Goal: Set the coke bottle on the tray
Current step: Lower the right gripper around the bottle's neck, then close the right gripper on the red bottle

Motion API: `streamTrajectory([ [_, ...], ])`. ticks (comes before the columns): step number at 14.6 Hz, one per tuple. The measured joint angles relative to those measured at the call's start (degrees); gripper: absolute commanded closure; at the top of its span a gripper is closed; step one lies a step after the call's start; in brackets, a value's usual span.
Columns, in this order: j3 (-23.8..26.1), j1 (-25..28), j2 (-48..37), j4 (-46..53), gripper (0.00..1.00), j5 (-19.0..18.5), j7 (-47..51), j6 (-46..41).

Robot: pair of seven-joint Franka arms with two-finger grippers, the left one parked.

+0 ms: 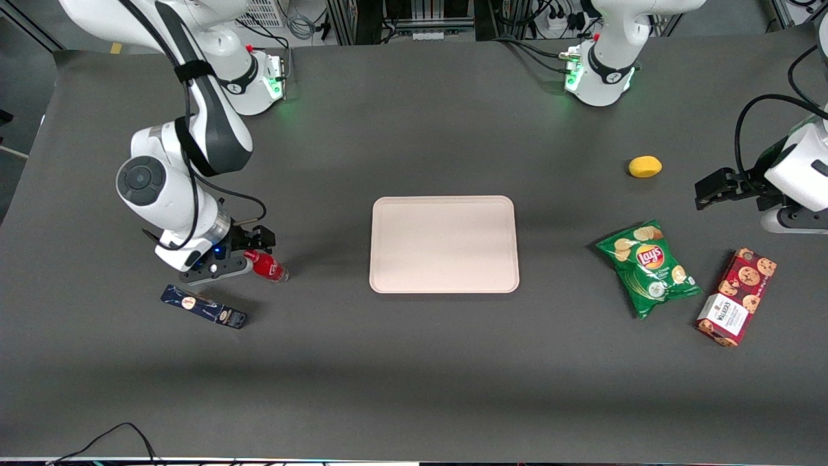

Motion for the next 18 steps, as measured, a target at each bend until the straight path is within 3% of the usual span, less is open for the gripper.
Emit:
streamTrajectory([
  [6,-0.06,-0.13,3.73,-0.01,0.00,0.00,-1.62,4.39],
  [18,-0.21,-0.27,5.66,-1.93,0.00,0.00,-2.09,4.73],
])
